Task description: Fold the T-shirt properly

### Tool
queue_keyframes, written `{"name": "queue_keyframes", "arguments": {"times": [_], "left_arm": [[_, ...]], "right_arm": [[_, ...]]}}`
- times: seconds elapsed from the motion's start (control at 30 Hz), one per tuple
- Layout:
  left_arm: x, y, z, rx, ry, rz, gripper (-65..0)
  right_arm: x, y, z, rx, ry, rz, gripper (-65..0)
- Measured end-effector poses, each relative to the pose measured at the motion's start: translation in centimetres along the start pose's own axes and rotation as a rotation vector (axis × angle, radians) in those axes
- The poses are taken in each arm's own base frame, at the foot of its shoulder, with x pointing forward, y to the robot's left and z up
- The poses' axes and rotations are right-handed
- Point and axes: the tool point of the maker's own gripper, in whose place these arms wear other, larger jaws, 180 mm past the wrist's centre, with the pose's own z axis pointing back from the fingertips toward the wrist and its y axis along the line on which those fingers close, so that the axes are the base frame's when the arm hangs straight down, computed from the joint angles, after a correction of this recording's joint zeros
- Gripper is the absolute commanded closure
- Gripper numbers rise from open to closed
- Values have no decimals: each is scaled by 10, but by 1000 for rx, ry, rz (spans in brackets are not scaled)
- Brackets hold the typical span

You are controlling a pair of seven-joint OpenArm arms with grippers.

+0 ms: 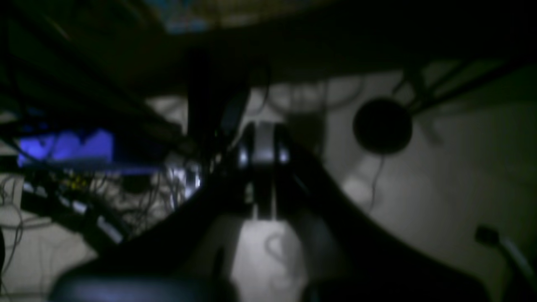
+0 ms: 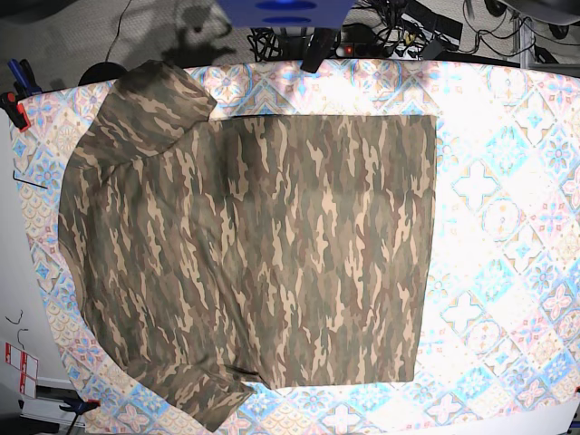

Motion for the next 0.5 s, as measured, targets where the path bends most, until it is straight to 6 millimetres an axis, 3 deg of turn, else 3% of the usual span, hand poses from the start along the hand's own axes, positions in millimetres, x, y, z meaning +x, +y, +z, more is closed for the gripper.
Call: {"name": "queue_keyframes", "arguments": {"times": [0.13,0.27,0.33,0.43,0.5], "left_arm": [[60,-3,16,-18,-198,-2,0],[101,-6,10,-25,-326,7,0],[113,-7,3,-26,-367,8,0],[105,-8,-7,-29,-283,7,0],[111,-9,-15,-32,-255,7,0]], "right_arm": [[27,-7,7,6,-116,19,0],[50,-8,19,18,-193,29,-2],[64,-7,19,26,-243,31,-2],[79,-10,14,42,-260,50,-2],[86,-15,7,40,-229,62,-2]]}}
